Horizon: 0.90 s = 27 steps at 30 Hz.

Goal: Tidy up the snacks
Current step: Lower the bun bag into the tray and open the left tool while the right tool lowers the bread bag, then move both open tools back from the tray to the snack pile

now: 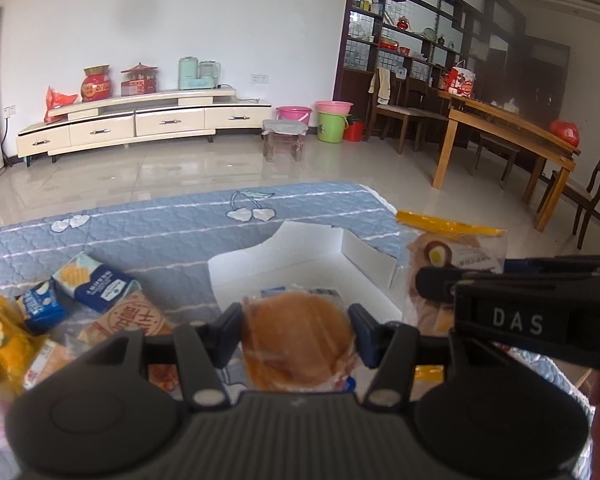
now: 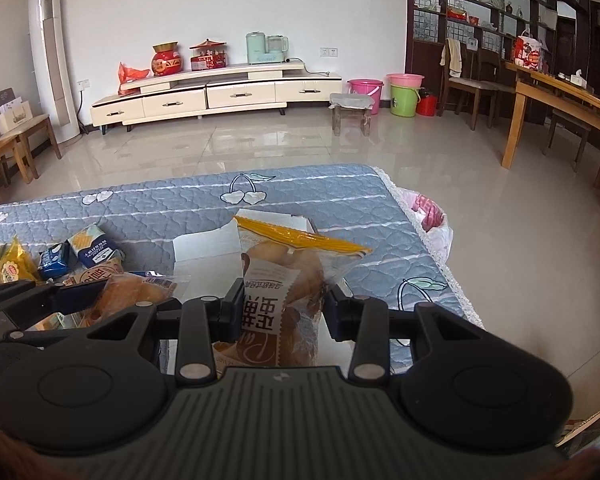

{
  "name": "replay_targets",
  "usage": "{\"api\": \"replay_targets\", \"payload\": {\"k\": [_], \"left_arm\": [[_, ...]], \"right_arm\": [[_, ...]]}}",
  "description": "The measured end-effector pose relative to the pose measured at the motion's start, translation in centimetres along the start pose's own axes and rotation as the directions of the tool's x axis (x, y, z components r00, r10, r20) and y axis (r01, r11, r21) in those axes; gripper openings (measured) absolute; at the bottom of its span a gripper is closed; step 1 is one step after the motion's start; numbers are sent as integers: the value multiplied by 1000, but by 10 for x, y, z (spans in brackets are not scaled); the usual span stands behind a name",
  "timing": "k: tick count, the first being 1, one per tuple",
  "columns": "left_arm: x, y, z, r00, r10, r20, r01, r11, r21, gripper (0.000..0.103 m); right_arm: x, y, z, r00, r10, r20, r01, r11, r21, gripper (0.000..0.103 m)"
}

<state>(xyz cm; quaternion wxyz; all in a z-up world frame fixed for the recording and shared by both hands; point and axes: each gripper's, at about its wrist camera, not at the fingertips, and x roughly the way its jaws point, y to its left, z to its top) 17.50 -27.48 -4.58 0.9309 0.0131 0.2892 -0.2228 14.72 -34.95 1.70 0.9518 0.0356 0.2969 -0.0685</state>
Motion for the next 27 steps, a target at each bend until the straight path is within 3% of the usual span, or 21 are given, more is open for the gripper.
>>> {"api": "replay_targets", "payload": {"k": [6,7,9,17,27], "left_arm": [[10,-8,-1,999,-33,-15,33,999,3,57],[12,-9,-1,999,-40,-21,40,999,4,58],[11,-12,-3,998,-49,-27,49,999,6,58],[-7,-12,1,998,-55,-1,55,998,-12,70],[-44,2,-1,1000,19,15,-18,1000,-14,73]], "right_arm": [[7,-2,2,1000,-26,-11,26,1000,1,52],[7,-3,1,999,-33,-5,33,999,1,57],[3,-2,1,999,-46,21,46,999,3,84],[-9,-2,4,997,-64,44,63,998,23,85],[-36,1,2,995,-75,73,71,996,48,86]]}}
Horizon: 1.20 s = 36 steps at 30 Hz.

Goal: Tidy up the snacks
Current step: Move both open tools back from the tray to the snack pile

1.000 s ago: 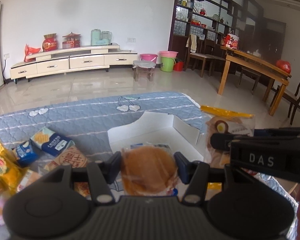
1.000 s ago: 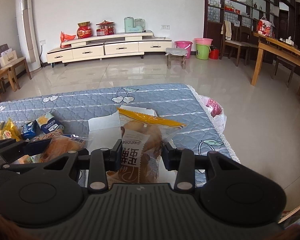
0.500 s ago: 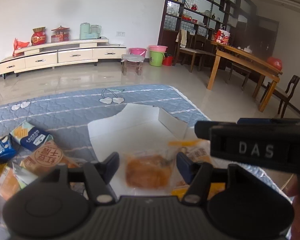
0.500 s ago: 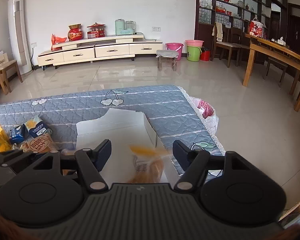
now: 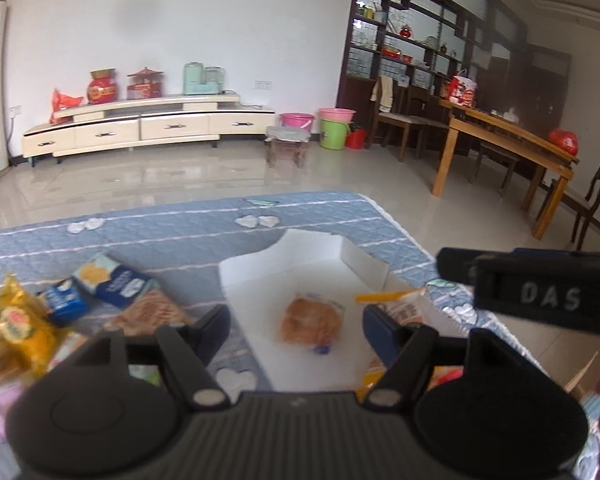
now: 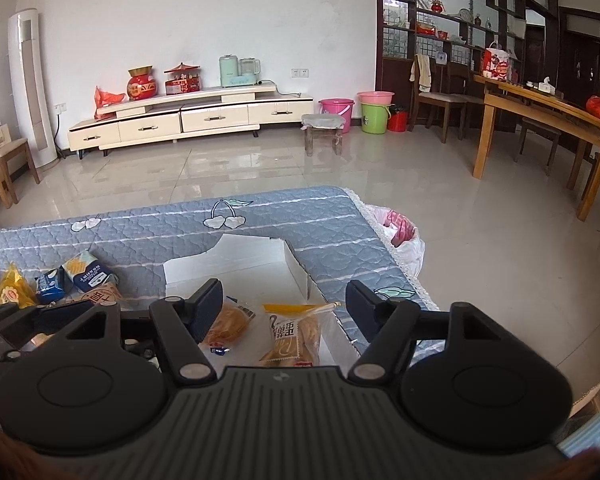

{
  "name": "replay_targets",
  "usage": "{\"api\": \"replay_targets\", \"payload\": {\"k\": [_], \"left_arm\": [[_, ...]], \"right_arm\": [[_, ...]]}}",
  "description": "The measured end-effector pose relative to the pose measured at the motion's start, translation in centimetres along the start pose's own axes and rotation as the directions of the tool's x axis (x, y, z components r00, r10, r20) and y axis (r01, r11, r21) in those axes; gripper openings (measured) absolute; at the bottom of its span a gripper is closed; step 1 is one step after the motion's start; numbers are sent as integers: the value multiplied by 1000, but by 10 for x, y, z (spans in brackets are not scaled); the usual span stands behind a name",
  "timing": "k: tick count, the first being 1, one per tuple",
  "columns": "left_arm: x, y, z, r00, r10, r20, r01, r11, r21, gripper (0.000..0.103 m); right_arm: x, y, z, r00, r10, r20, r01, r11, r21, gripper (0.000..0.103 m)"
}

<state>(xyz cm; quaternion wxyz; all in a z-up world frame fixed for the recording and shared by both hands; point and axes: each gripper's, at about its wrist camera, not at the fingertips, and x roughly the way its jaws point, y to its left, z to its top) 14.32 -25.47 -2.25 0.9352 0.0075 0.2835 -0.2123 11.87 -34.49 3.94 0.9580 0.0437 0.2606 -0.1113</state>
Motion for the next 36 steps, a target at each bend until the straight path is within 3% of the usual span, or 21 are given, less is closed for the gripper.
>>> {"api": "replay_targets", "payload": {"k": [10,20,36], "left_arm": [[-31,34,-12,997,80,8,-80,997,-15,73],[-59,82,-27,986,167,15,-167,985,-48,73],[-97,170,-62,959,280,29,-278,958,-73,73]], "right_arm": [[-12,22,-15,999,35,-14,-35,999,-11,90],[-12,69,-25,993,117,-33,-119,991,-57,91],[6,166,-48,957,270,-109,-282,952,-116,95]]}}
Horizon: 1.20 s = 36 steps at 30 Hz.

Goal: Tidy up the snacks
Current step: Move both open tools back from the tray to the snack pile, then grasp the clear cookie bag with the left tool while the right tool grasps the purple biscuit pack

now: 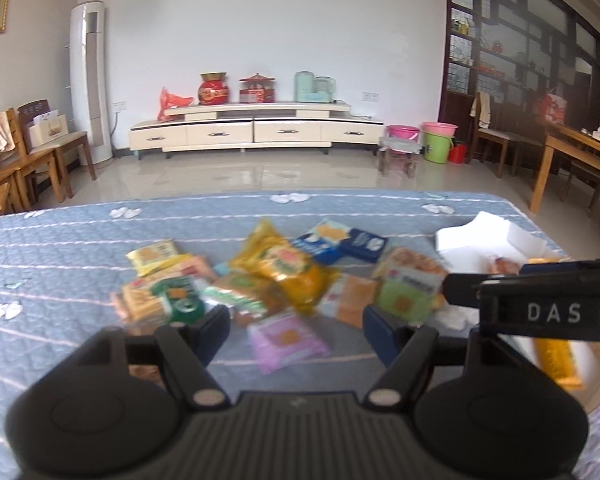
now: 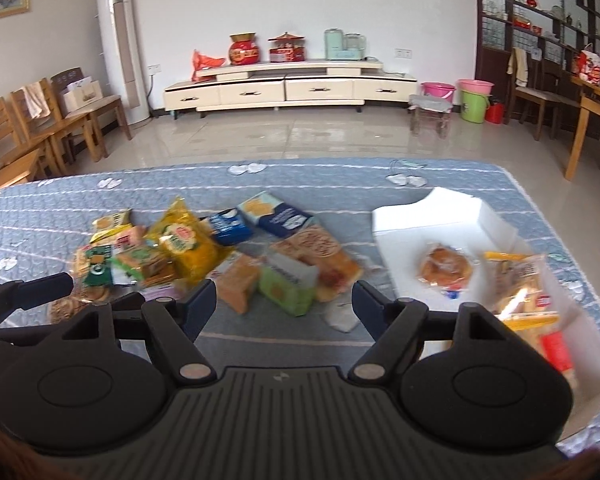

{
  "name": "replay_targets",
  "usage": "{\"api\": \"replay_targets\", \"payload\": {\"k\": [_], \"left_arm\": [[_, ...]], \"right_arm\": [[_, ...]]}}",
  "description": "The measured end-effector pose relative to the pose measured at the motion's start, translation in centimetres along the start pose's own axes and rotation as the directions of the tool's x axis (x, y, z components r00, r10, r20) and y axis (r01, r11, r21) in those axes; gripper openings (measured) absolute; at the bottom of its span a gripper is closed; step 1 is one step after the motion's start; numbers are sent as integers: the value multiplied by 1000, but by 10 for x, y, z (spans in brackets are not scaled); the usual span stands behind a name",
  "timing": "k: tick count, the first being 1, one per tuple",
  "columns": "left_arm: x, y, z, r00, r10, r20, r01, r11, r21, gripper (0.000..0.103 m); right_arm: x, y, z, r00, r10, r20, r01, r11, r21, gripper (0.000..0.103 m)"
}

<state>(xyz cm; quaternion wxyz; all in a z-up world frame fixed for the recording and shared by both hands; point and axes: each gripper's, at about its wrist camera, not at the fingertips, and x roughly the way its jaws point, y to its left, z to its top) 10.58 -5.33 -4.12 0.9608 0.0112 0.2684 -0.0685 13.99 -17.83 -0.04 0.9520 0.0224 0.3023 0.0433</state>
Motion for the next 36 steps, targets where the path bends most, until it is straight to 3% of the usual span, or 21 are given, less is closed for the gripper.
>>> {"api": "replay_targets", "payload": {"k": [10,18,21,26,36], "left_arm": [[3,50,-23,998,66,-2,-66,998,-3,74],[9,90,-35,990,135,32,-136,989,58,97],[16,104,-38,993,119,22,-121,987,104,102],[35,119,-41,997,70,-22,-66,984,165,102],[94,125,-36,990,-78,-117,102,970,218,103]], "right_arm": [[32,36,-14,996,75,-58,-77,997,-24,99],[58,68,-22,989,103,-108,-111,991,-72,103],[73,76,-22,984,112,-135,-124,989,-80,103],[97,85,-21,978,109,-178,-126,988,-89,103],[128,101,-19,969,101,-225,-130,984,-119,103]]}}
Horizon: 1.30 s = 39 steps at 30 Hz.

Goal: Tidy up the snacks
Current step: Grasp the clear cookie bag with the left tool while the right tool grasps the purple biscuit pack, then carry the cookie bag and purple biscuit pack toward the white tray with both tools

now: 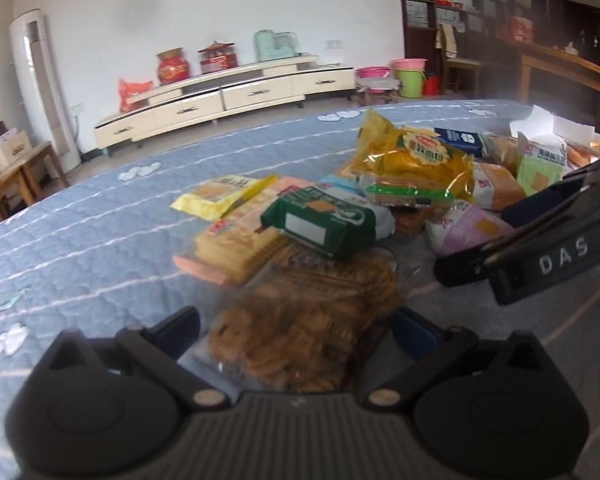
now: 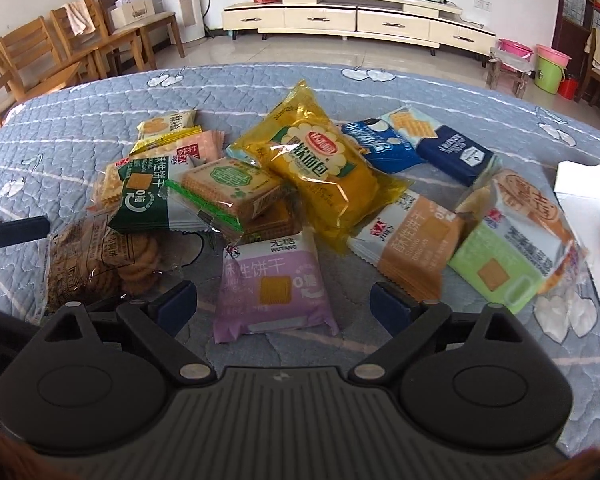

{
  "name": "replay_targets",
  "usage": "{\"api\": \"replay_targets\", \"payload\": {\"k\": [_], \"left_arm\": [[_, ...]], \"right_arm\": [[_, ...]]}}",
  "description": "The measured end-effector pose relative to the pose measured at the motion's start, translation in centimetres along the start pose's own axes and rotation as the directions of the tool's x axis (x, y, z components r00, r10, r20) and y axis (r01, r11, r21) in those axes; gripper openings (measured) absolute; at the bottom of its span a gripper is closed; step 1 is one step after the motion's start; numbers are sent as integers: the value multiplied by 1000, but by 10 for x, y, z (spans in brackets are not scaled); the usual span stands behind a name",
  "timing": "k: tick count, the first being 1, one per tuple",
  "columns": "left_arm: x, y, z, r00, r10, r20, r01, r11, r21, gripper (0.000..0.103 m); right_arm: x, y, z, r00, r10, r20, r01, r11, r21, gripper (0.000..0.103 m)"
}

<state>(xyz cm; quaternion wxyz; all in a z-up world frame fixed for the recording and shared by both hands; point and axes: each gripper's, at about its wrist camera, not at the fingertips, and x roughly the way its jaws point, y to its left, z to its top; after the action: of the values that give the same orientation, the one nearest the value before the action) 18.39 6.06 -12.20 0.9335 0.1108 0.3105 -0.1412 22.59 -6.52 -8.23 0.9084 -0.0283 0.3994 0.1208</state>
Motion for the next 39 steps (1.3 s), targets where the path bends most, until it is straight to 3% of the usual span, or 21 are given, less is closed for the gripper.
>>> {"api": "replay_targets", "payload": {"k": [5,7,8,11,17,27,39], "left_arm": [[5,1,2,998,-70,6,70,997,-32,93],[2,-2,0,998,-66,18,66,997,-39,86],[0,-2,0,998,-64,21,65,997,-49,81],[-6,-5,-1,998,-50,28,52,996,-71,73],[-23,-17,-4,1000,-13,23,14,997,-75,66],[-72,-36,-21,1000,22,-2,-22,995,-95,65],[-124,-65,8,993,74,94,-65,993,-101,65]], "right_arm": [[8,7,0,1000,-20,19,21,998,-54,103],[4,10,1,1000,-7,31,9,998,-63,85],[3,10,2,999,-19,37,21,998,-67,65],[1,8,2,999,-9,35,11,998,-59,64],[-17,-1,-4,998,-18,59,21,999,-50,63],[-48,-11,-20,996,4,87,0,999,-54,63],[-110,-38,-40,986,-14,163,19,999,-26,63]]}}
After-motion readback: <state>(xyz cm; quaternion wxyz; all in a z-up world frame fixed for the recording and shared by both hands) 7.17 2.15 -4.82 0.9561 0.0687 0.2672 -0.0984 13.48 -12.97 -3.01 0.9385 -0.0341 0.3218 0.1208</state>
